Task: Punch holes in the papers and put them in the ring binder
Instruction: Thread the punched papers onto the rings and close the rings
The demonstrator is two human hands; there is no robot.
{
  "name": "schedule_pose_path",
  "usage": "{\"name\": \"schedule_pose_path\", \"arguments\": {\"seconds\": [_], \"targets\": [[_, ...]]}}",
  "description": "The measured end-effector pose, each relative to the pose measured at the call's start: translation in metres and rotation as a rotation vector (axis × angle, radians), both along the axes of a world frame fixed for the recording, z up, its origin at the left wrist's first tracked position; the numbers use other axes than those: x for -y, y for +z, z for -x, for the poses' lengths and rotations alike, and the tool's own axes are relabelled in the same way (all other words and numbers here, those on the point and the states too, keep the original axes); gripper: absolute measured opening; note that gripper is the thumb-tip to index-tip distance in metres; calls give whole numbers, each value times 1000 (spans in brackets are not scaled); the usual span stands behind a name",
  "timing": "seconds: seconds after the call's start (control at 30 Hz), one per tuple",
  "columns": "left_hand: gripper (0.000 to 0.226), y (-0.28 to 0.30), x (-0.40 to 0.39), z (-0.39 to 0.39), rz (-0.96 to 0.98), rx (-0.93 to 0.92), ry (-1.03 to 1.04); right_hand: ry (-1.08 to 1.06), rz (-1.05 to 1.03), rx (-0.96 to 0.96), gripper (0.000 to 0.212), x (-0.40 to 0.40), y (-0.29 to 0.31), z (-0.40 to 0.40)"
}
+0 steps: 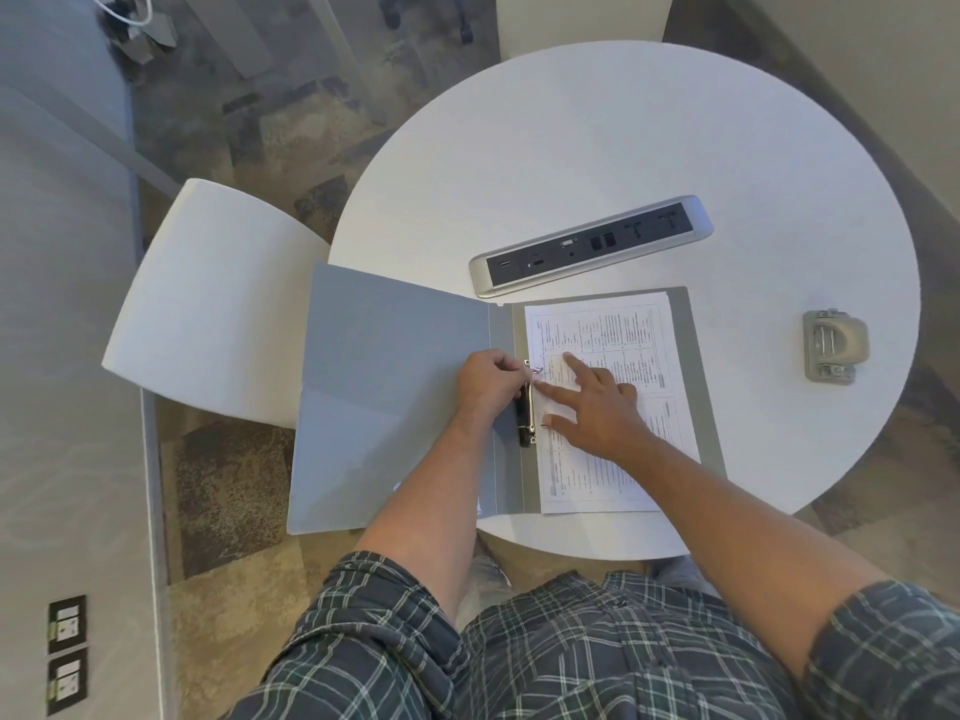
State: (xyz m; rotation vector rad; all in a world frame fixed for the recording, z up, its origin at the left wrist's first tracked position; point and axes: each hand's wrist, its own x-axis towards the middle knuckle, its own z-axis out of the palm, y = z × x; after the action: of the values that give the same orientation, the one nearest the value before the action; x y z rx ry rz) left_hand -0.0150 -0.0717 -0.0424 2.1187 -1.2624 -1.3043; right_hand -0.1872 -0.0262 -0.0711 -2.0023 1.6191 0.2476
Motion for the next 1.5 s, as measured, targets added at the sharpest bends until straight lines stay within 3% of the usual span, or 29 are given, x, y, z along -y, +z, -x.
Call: {"name": "schedule_pose_path", "arguments": {"seconds": [0.13,0.27,0.63,0.73,0.87,1.07,1.37,1.5], "targets": [[22,1,-10,-6,26,66,-140,-238,-24,286,30,-6,1,-1],[17,0,-30,-14,-3,151,-285,-339,-41,409,13,-15,4,-1],[10,-7,-47,-24,-55,146,-262,-324,-84,435,9,-13,8,-1],[17,-10,-49,-23,-88,20,-141,-315,-94,424,10,-13,8,-1],[6,-12,-53,-26,-121,-167,-20,-311,-101,410,14,-12,7,-1],[10,-18,-61,-30,-150,-340,128,-323,-101,403,9,-12,4,-2],[10,-21,-63,-27,-225,-400,220,-333,-85,361,11,-12,0,-7],[12,-18,-57,-27,-226,-354,154,-509,-9,520,17,-12,6,7]]}}
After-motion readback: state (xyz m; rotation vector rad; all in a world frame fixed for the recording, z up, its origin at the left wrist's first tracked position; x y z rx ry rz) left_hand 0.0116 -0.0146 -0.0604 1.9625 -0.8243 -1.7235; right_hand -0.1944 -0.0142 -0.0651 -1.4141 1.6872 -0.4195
